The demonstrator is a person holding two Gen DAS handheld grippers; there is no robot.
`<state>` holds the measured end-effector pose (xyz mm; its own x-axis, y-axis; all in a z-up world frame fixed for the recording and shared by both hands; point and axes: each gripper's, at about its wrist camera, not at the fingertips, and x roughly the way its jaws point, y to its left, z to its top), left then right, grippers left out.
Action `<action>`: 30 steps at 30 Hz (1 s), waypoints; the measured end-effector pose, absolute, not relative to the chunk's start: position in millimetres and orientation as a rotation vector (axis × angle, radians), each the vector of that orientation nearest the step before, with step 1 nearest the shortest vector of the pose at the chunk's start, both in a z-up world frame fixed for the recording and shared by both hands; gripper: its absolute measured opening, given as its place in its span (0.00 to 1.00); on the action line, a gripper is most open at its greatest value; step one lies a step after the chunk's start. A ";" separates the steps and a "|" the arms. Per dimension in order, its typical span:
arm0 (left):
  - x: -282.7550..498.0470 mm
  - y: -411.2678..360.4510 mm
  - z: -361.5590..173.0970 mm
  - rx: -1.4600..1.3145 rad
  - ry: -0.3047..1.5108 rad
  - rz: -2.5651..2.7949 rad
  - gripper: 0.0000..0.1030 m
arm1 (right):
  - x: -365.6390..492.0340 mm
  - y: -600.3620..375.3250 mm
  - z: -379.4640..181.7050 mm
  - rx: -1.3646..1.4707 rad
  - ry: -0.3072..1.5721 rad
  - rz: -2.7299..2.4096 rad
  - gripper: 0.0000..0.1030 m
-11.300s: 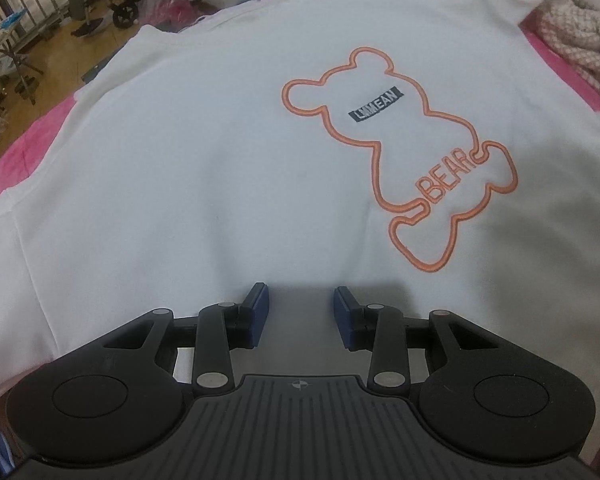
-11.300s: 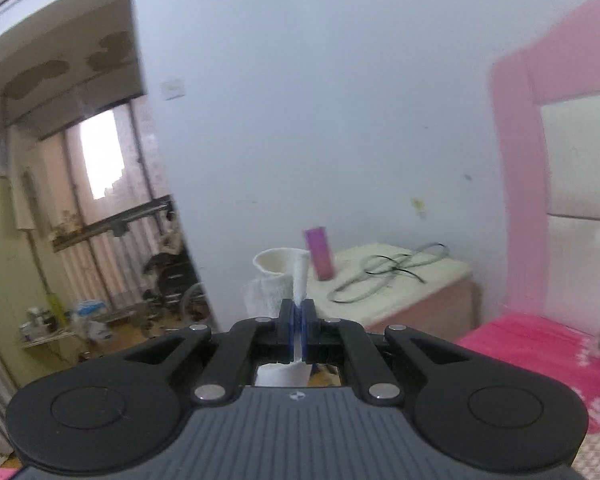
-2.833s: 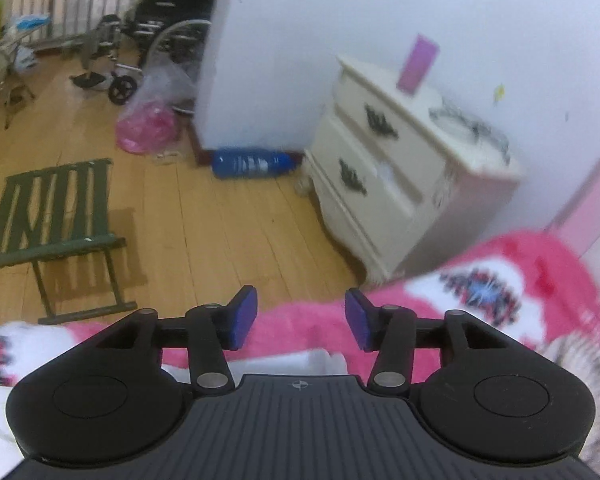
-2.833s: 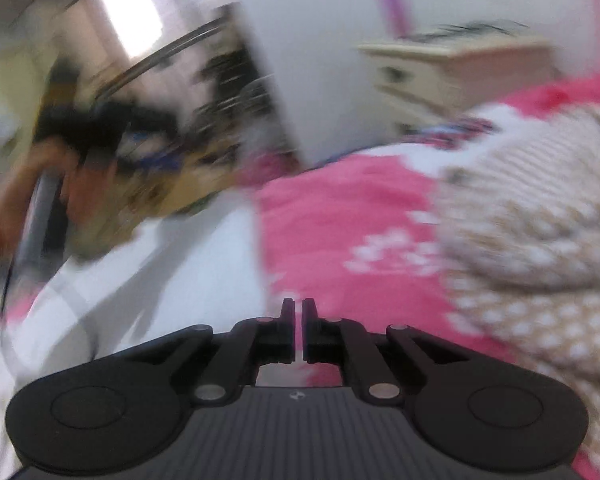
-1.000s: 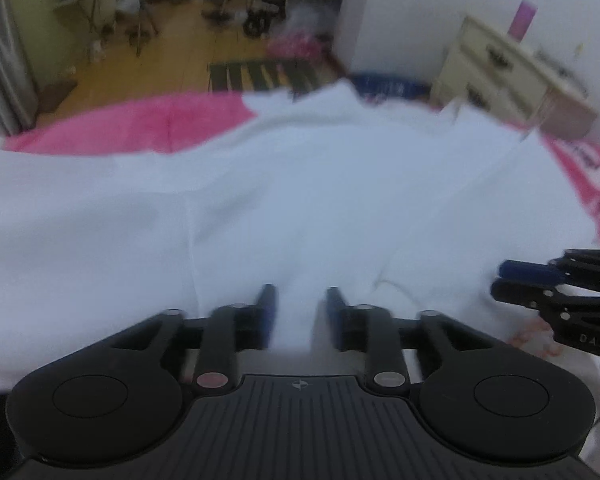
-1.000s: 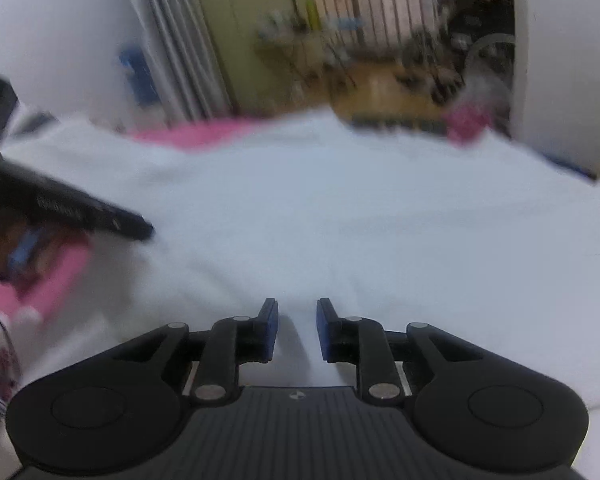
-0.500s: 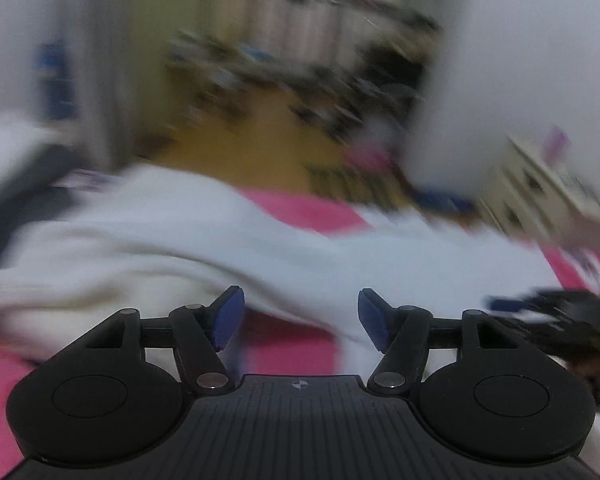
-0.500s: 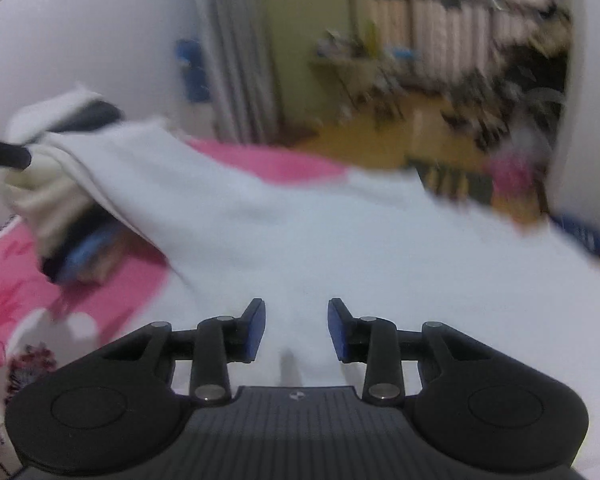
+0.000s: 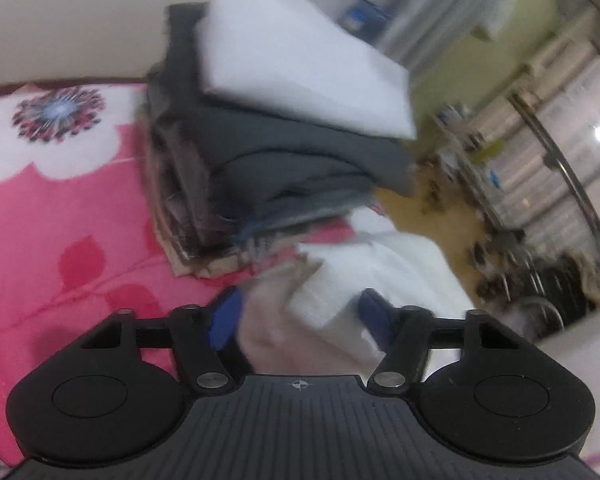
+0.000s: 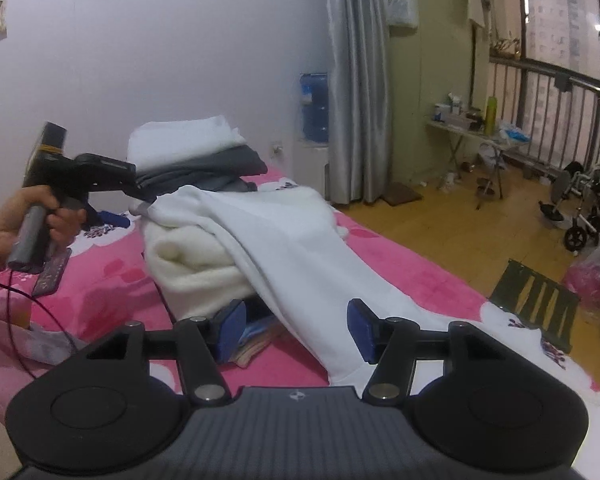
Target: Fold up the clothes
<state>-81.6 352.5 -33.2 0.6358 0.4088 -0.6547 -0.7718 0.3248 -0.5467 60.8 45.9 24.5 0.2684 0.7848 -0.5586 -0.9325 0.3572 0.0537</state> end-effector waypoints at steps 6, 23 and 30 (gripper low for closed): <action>-88.6 342.1 -16.0 -0.818 0.333 0.825 0.11 | 65.6 35.8 6.2 -0.283 0.609 1.138 0.57; 39.3 152.7 114.3 -0.434 0.078 0.159 0.02 | 129.5 -125.4 -4.2 0.164 0.719 0.762 0.57; 134.8 -28.4 109.4 -0.293 0.250 -0.312 0.17 | 148.3 -244.9 -15.8 0.350 0.675 0.475 0.58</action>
<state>134.8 -28.4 109.4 0.9216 -0.3355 -0.1954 0.2637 0.9103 -0.3191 148.3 -244.9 -15.8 0.6819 0.5241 -0.5102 -0.3034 0.8374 0.4547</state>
